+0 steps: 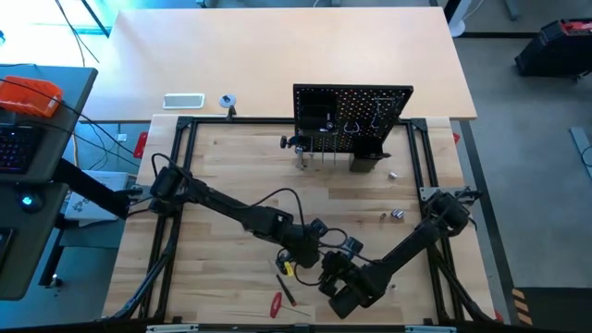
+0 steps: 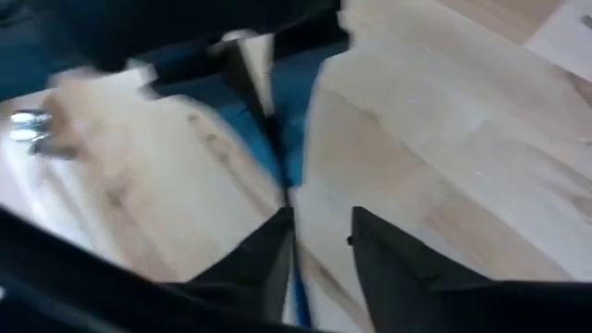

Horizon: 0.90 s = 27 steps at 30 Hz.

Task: Hang tools onto peg board
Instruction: Hang the blue L-shaped hex key onto the pegboard

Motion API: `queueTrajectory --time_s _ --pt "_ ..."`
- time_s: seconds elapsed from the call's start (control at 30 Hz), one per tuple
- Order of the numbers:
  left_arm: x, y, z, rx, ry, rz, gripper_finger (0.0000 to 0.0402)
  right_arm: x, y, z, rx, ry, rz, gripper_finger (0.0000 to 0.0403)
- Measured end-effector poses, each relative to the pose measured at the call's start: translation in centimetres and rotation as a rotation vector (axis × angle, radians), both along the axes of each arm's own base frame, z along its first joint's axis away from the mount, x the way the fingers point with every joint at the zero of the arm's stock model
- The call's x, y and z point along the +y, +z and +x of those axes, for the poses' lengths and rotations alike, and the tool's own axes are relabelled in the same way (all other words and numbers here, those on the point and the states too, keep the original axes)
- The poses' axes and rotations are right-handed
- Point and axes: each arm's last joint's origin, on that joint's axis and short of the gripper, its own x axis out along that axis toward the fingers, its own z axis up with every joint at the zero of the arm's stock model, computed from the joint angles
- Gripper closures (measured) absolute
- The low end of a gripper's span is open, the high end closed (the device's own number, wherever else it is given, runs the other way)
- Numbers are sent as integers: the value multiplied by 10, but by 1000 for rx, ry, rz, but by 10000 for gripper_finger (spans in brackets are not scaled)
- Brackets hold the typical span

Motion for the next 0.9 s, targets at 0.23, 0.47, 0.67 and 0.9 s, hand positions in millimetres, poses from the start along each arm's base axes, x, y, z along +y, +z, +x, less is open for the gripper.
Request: queueTrajectory --time_s 0.23,0.47,0.67,0.9 --pt "16 26 -7 -25 61 -20 217 6 0 -11 8 -18 -8 402" --pt "36 57 -22 -23 124 -40 202 13 0 -21 -12 -27 -26 402" --pt "55 93 -41 -62 201 -83 202 14 2 -29 -46 -40 -87 402" --pt "86 151 -82 -178 298 -137 202 12 5 -37 -85 -47 -190 403"
